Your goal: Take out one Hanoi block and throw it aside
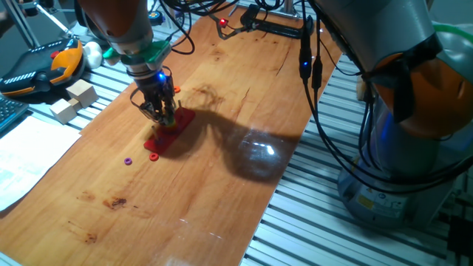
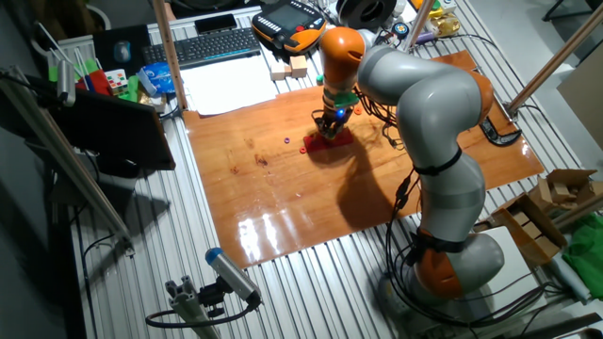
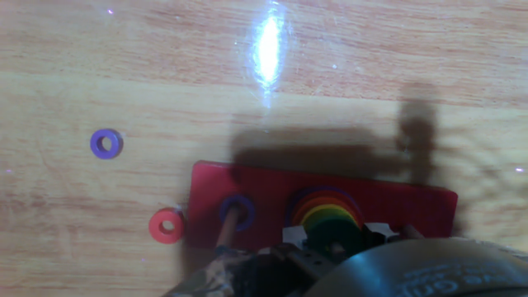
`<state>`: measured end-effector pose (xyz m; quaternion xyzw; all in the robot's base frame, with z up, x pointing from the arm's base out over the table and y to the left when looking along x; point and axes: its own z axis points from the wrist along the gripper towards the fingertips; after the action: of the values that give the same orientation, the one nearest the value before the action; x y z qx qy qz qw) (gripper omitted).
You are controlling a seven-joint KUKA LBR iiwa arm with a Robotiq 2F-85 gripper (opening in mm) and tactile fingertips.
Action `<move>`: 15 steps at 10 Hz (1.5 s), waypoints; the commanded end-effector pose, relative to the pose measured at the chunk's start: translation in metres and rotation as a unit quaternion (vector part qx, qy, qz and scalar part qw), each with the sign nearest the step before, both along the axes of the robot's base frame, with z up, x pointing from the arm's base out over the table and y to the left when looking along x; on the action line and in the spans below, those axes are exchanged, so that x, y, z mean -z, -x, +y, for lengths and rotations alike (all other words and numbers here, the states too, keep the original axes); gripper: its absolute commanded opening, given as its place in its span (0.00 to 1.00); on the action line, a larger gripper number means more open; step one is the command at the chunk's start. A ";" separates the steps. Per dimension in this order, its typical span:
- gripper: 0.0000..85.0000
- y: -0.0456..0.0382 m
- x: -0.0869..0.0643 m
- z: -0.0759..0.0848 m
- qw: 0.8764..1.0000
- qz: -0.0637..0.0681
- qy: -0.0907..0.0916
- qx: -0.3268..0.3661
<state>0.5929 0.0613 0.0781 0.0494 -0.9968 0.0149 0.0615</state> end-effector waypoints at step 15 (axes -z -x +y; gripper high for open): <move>0.45 0.0443 -0.065 -0.011 1.000 0.012 0.021 0.016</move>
<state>0.5476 0.0498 0.1433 0.0328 -0.9961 0.0343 0.0738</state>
